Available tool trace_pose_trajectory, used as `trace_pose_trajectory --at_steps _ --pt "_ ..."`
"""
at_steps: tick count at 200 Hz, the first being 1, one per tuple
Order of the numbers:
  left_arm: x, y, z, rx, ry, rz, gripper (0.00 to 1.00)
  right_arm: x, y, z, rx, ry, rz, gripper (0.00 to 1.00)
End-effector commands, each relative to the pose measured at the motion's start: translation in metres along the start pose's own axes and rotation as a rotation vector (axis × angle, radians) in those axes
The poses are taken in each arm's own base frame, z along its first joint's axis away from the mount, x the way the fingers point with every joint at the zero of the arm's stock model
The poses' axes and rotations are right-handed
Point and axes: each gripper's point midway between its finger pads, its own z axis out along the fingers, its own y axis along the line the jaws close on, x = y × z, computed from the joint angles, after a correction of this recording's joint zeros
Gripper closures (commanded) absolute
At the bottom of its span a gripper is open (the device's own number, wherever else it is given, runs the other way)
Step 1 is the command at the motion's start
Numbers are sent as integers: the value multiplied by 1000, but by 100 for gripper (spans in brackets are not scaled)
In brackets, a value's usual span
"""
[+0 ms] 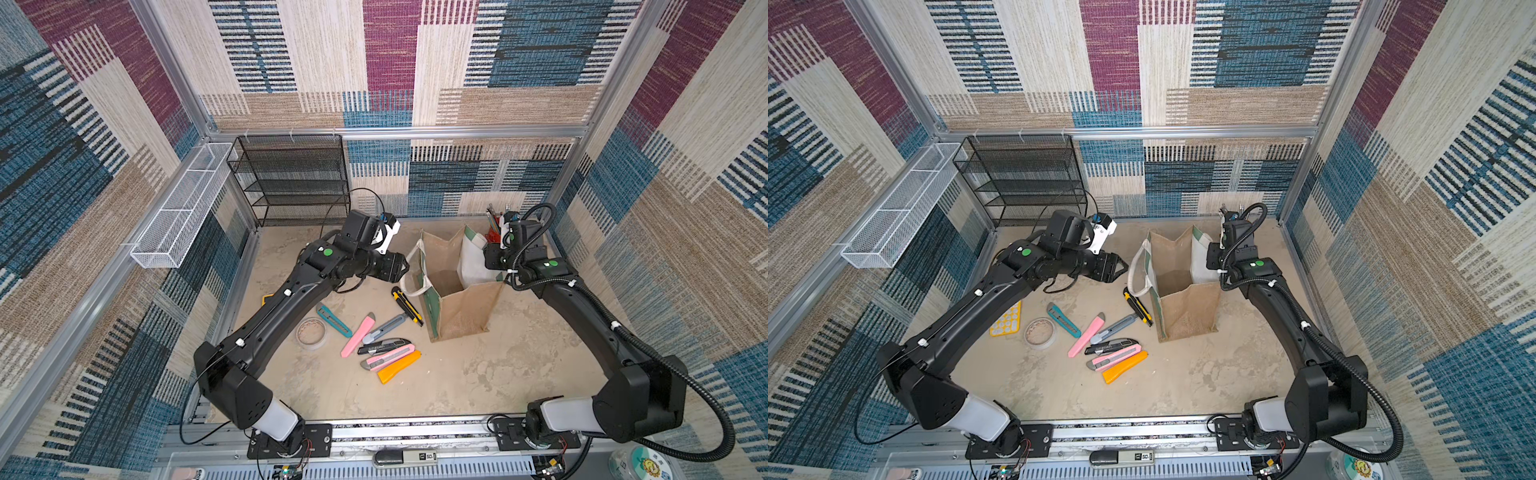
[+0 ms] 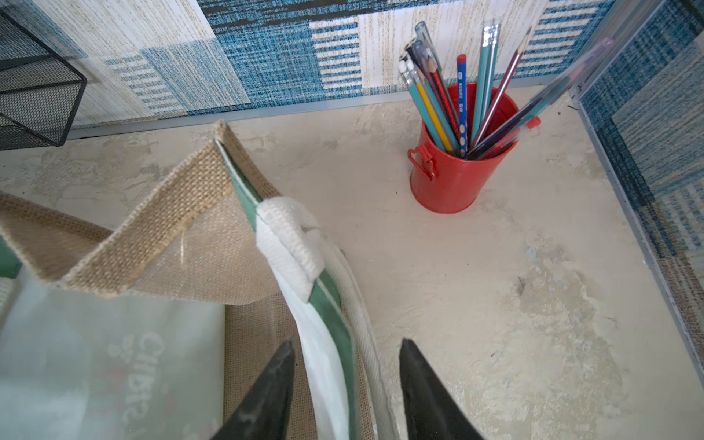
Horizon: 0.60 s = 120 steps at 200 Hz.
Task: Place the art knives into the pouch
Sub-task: Adjust the pouch at the center of the board, then pick up the utility knife at the center of the board.
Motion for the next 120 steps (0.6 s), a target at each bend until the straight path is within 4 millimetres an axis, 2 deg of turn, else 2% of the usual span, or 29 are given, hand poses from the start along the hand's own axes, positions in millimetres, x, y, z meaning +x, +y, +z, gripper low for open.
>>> trace_pose_trajectory --at_steps 1,28,56,89,120 --pt "38 14 -4 -60 89 -7 33 -12 8 -6 -42 -41 -1 51" --pt "87 31 -6 -124 202 -37 34 -9 8 -7 -48 -38 -1 48" --pt "121 41 -3 -154 266 -70 39 -4 13 -8 -80 -43 2 48" --pt "148 57 7 -217 344 -91 49 0 17 -13 -114 -46 10 48" --pt "159 74 23 -289 402 -90 52 6 24 -22 -170 -67 22 47"
